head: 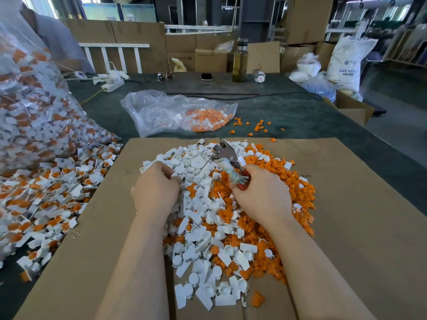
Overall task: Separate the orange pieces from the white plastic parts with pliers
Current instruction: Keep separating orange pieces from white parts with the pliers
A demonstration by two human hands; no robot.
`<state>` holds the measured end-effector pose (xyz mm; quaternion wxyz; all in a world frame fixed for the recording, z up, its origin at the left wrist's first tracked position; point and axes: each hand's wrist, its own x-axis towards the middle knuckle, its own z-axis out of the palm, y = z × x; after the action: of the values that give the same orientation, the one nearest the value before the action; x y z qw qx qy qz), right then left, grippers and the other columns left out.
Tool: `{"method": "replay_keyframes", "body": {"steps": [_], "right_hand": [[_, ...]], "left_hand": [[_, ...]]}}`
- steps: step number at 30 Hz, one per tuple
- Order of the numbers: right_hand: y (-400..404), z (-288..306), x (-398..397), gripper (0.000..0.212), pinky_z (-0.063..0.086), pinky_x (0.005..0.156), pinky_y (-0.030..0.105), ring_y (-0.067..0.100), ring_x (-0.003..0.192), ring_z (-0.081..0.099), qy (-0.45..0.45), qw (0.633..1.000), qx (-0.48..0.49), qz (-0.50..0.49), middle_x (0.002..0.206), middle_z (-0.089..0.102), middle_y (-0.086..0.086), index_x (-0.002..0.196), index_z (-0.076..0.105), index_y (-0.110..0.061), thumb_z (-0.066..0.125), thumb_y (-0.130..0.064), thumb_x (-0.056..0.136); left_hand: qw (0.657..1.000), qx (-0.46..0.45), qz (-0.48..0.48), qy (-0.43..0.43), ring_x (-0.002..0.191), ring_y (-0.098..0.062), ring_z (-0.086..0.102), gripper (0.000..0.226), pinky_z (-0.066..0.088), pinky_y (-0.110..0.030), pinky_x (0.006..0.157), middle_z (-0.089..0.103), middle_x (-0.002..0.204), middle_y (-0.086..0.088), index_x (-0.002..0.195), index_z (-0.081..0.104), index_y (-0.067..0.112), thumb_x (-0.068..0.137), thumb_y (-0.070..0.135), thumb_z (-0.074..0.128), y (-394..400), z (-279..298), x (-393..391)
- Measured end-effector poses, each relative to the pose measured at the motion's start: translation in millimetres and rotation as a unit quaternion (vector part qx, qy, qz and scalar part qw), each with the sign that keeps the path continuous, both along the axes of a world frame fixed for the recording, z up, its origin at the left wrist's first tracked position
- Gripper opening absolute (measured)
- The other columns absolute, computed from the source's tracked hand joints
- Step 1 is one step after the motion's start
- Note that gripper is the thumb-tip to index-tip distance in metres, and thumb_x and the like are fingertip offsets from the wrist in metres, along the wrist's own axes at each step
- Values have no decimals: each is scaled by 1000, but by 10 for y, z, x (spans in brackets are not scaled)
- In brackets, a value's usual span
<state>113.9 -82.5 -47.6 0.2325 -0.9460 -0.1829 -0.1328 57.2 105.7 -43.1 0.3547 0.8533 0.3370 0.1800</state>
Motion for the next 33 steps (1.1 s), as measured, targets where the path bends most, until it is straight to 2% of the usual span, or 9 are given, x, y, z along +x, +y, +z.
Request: {"method": "replay_keyframes", "body": {"steps": [2,5,10,13,16,22,27,30,33], "right_hand": [[-27,24,8,19,34,45,21,5,61,50,3,1000,28,-2,69,48,-17,84,47,-33,60,-47,87],[-76,51,29,18,33,46,21,2,59,50,23,997,79,8,69,52,-17,85,53,-31,61,-46,87],[-103,88,35,18,31,50,17,3,61,53,61,983,171,40,70,56,-14,85,59,-24,64,-42,88],[-111,113,9,17,38,49,10,-5,59,54,80,965,240,70,60,56,-14,76,57,-25,67,-33,87],[-116,144,-21,3,41,55,10,-3,65,57,111,943,295,110,72,64,-12,87,66,-21,68,-24,88],[-112,143,-19,11,46,63,12,1,76,62,119,927,334,120,85,68,-9,98,68,-19,70,-22,87],[-108,125,-21,12,50,66,13,-1,79,63,113,921,358,105,85,68,-10,97,67,-24,70,-20,86],[-89,140,-39,8,46,58,13,-1,69,60,114,924,344,117,76,66,-10,93,68,-23,68,-18,87],[-81,154,-69,4,49,58,22,6,68,60,126,921,345,130,74,65,-4,90,68,-19,67,-17,87]], "left_hand": [[995,-57,-9,-78,79,-20,67,9,58,-42,74,69,91,3,103,58,25,96,21,61,-47,30,-11],[980,-104,-25,-166,68,-15,62,10,50,-29,57,68,89,4,103,60,32,98,23,60,-141,105,-25],[933,-270,-87,-224,73,-1,68,19,53,-16,62,74,86,5,96,72,34,97,18,62,-327,222,-23],[900,-356,-162,-191,80,-13,69,16,57,-27,75,76,92,-4,104,73,23,91,16,71,-426,225,-12],[885,-373,-219,-173,76,-15,69,28,56,-27,73,72,88,-9,106,71,20,82,8,77,-510,200,2],[860,-408,-234,-199,68,-12,67,27,53,-23,64,71,75,-3,100,73,19,80,2,76,-537,198,16],[863,-401,-238,-196,76,-17,70,25,54,-30,74,75,83,-9,95,77,24,81,3,77,-584,196,18],[867,-396,-226,-202,80,-21,72,25,56,-34,79,76,87,-11,94,77,25,80,4,78,-591,185,24],[864,-405,-215,-207,82,-23,73,26,57,-34,78,76,90,-15,96,77,22,80,1,77,-581,183,26]]}}
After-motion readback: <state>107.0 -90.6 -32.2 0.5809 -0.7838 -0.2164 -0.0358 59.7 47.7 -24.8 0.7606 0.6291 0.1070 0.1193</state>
